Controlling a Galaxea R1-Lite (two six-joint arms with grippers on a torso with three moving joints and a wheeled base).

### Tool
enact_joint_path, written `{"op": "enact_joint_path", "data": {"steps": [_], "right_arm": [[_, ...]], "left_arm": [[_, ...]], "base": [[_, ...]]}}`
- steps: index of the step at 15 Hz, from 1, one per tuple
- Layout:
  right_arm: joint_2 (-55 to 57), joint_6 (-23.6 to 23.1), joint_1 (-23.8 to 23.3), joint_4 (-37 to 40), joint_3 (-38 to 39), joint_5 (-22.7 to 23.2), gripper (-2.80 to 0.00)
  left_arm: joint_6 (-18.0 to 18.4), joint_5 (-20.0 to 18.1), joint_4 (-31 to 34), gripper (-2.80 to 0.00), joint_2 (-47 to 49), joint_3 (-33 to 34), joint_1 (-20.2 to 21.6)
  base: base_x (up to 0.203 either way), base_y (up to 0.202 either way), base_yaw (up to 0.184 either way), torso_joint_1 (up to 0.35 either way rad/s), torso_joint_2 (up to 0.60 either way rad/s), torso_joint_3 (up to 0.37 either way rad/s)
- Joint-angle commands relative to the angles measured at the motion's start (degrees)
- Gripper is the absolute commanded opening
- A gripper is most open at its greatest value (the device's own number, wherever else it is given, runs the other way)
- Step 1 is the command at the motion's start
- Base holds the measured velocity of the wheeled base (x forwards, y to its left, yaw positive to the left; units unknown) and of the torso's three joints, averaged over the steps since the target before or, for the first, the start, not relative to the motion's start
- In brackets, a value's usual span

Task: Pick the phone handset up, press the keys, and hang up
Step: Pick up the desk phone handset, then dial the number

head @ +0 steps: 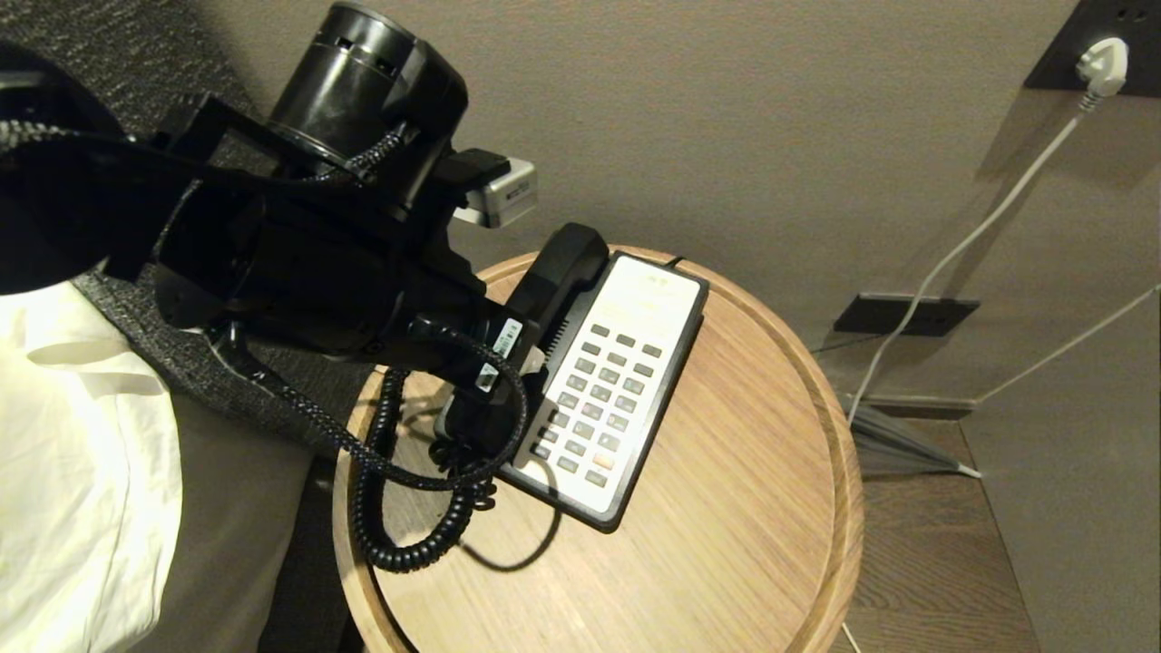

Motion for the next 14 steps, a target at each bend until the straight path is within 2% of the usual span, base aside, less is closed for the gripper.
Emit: {"op": "enact_joint_path", "data": {"steps": [1, 6, 10, 13, 14], "right_arm": [[-0.01, 0.03, 0.01, -0.05, 1.23, 0.0, -2.8], [-0.01, 0.03, 0.01, -0.05, 1.23, 0.0, -2.8], [-0.01, 0.03, 0.01, -0.05, 1.23, 0.0, -2.8], [-0.01, 0.03, 0.01, -0.05, 1.23, 0.0, -2.8], [-0.01, 0.03, 0.01, -0.05, 1.23, 0.0, -2.8]], "left_arm": [[-0.13, 0.12, 0.17, -2.8, -0.77, 0.53, -0.02], [-0.52, 1.82, -3.88, -2.8, -2.95, 0.18, 0.07], [-3.93, 2.38, -5.27, -2.8, -7.97, -0.24, 1.2], [-11.33, 1.65, -5.37, -2.8, -14.41, 1.41, 5.9], [-16.39, 0.71, -5.4, -2.8, -16.73, 2.18, 7.33]], "base": [[0.0, 0.0, 0.0, 0.0, 0.0, 0.0], [0.0, 0.0, 0.0, 0.0, 0.0, 0.0], [0.0, 0.0, 0.0, 0.0, 0.0, 0.0], [0.0, 0.0, 0.0, 0.0, 0.0, 0.0], [0.0, 0.0, 0.0, 0.0, 0.0, 0.0]]}}
